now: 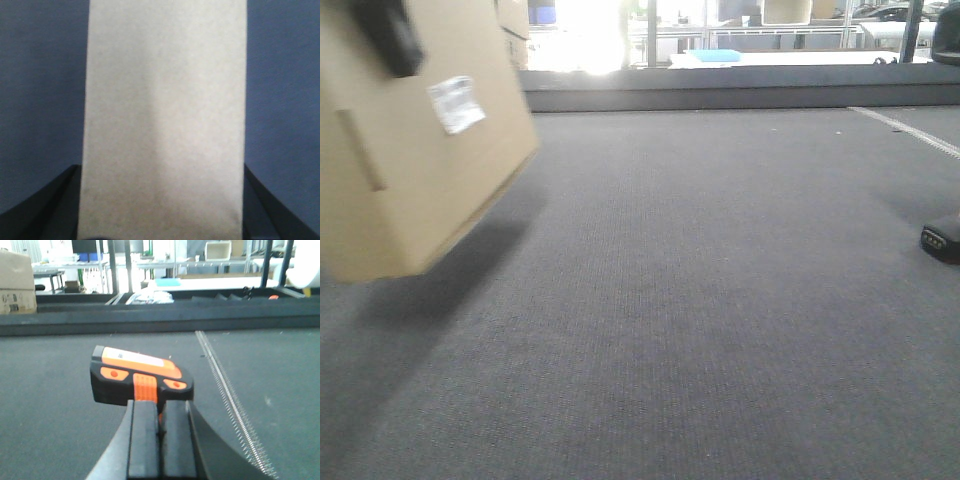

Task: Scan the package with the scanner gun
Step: 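Set the box back upright on the belt with the left gripper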

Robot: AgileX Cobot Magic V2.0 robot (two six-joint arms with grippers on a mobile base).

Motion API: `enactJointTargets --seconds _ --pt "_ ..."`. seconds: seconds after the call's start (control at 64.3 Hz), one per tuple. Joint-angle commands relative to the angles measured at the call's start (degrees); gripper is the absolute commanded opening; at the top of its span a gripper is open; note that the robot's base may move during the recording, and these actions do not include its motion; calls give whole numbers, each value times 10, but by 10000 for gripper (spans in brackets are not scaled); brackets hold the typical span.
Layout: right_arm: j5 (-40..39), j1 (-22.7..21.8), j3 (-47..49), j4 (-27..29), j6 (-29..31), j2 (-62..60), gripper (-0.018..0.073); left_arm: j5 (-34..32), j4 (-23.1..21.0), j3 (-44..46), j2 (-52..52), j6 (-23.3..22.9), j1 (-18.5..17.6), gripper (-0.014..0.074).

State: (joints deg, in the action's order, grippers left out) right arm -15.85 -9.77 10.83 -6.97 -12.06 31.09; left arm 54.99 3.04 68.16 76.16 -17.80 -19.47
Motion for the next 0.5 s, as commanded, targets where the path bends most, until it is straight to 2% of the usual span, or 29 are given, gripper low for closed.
enactJointTargets --seconds 0.0,0.14,0.264,0.435,0.482 --pt "17 -3 -3 -5 1 -46 -169 11 2 1 -11 41 29 -111" --pt "40 -3 -3 -2 1 -105 -169 13 2 -6 -11 92 78 -111" --pt "61 -3 -3 0 1 -136 -169 2 7 -27 -11 103 118 -111" --pt "64 -3 -3 0 1 -143 -169 -44 21 -59 -11 119 172 -111" --pt "67 -3 -3 0 1 -143 -169 -44 15 -63 -11 139 185 -111"
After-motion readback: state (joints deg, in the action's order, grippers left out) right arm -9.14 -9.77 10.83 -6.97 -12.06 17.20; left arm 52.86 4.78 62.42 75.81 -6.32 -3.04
